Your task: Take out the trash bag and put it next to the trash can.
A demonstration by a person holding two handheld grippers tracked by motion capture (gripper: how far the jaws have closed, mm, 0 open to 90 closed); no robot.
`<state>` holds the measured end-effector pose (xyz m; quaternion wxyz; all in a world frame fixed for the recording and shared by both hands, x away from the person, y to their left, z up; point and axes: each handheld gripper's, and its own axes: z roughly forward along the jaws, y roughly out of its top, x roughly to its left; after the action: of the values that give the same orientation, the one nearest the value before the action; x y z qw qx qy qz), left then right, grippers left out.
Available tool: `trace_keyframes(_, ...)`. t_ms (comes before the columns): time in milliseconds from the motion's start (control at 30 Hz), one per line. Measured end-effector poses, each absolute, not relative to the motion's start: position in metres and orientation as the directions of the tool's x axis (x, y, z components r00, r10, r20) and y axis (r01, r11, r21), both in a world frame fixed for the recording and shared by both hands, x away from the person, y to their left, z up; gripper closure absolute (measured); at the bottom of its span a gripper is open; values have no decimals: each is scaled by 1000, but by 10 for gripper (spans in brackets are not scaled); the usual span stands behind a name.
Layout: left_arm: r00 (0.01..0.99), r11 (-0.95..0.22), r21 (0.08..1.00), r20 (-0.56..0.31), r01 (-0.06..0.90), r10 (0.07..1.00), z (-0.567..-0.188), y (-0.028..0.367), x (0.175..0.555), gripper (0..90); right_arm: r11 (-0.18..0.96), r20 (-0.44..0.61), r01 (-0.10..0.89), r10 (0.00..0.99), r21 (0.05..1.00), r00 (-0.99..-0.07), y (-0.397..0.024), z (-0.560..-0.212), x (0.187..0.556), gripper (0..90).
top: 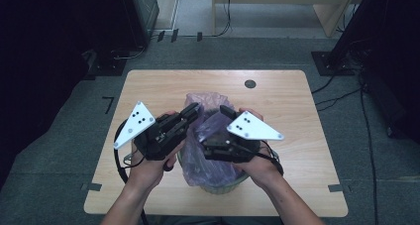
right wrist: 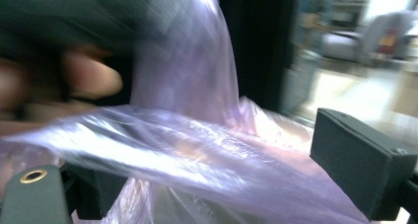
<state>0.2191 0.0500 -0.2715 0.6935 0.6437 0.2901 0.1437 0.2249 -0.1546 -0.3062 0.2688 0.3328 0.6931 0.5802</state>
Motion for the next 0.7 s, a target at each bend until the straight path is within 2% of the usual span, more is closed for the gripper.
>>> trace_keyframes(33, 818, 143, 971, -239, 192, 523, -272, 54, 216, 859, 127, -3, 162, 797, 979, -603, -149, -309, 234, 114)
trace_keyframes(100, 828, 147, 968, -248, 201, 503, -272, 56, 216, 862, 126, -2, 171, 810, 977, -587, -147, -309, 238, 115)
trace_keyframes(167, 847, 155, 962, -270, 223, 458, -275, 61, 214, 867, 125, -13, 164, 830, 979, -558, -145, -310, 247, 172)
trace_keyframes(200, 853, 154, 961, -274, 229, 445, -277, 62, 214, 867, 125, -13, 164, 830, 979, -558, -145, -310, 247, 172)
trace_keyframes(267, 859, 157, 959, -282, 237, 428, -283, 68, 213, 868, 112, -17, 149, 852, 982, -523, -145, -310, 250, 310)
trace_keyframes(333, 867, 164, 953, -301, 256, 397, -291, 73, 212, 873, 120, -53, 113, 879, 986, -473, -145, -311, 254, 496)
trace_keyframes(367, 869, 158, 953, -301, 258, 392, -296, 74, 211, 873, 120, -53, 113, 879, 986, -473, -145, -311, 254, 496)
trace_keyframes(400, 871, 146, 956, -293, 255, 395, -301, 76, 210, 873, 117, -58, 101, 886, 988, -460, -146, -312, 256, 623)
trace_keyframes(433, 869, 139, 957, -290, 255, 400, -306, 77, 210, 871, 116, -62, 92, 891, 989, -451, -147, -313, 257, 695)
trace_keyframes(467, 867, 136, 956, -293, 260, 404, -310, 78, 210, 871, 116, -62, 92, 891, 989, -451, -147, -313, 257, 695)
trace_keyframes(500, 862, 138, 955, -296, 262, 411, -313, 80, 210, 860, 107, -65, 74, 902, 992, -426, -149, -313, 256, 826)
trace_keyframes(533, 849, 136, 956, -293, 260, 439, -318, 82, 211, 860, 107, -65, 74, 902, 992, -426, -149, -313, 256, 826)
trace_keyframes(633, 796, 134, 954, -299, 269, 526, -331, 90, 217, 831, 88, -59, 55, 916, 995, -397, -156, -310, 255, 900)
trace_keyframes(700, 763, 132, 952, -299, 275, 573, -339, 95, 220, 770, 68, -50, 33, 920, 997, -389, -165, -306, 254, 900)
